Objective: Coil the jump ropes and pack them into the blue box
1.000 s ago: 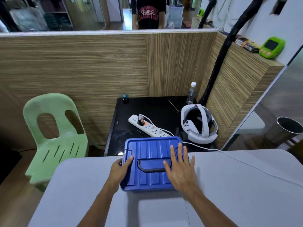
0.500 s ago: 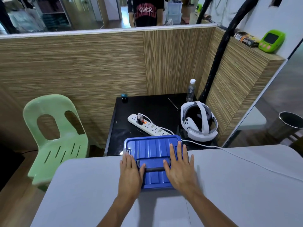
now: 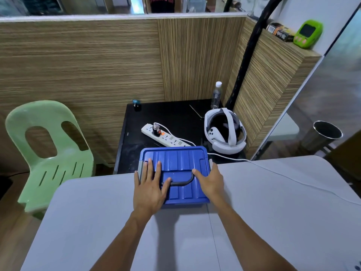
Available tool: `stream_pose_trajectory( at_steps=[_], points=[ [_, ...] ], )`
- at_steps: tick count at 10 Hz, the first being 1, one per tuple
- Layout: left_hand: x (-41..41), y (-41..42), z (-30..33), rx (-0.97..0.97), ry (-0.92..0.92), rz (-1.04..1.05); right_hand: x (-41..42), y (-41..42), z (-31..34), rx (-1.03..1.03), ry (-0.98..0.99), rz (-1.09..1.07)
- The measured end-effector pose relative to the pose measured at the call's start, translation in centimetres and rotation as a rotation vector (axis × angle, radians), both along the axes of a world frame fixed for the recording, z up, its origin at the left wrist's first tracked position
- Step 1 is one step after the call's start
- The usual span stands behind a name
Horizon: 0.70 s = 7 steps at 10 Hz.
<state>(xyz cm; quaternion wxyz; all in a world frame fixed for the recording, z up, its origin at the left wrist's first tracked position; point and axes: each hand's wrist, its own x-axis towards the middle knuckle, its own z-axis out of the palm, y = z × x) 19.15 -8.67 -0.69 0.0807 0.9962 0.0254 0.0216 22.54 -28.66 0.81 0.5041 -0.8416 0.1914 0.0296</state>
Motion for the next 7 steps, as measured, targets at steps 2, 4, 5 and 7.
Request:
stream_pose_trajectory(
  at_steps=[2, 4, 5, 7],
  points=[
    [-0.1, -0.5, 0.0, 0.02, 0.006, 0.013, -0.8, 2.8, -0.4, -0.507, -0.084, 0.096],
    [-0.3, -0.5, 0.2, 0.031, 0.023, 0.01, -1.7, 3.4, -1.2, -0.759, -0.16, 0.205],
    [-0.2, -0.3, 0.3, 0.018, 0.065, -0.016, -1.7, 2.6, -0.7, -0.722, -0.094, 0.279],
    [0.2, 0.5, 1.5, -0.071, -0.001, -0.012, -2.3, 0.2, 2.6, -0.626, -0.066, 0.451]
  ],
)
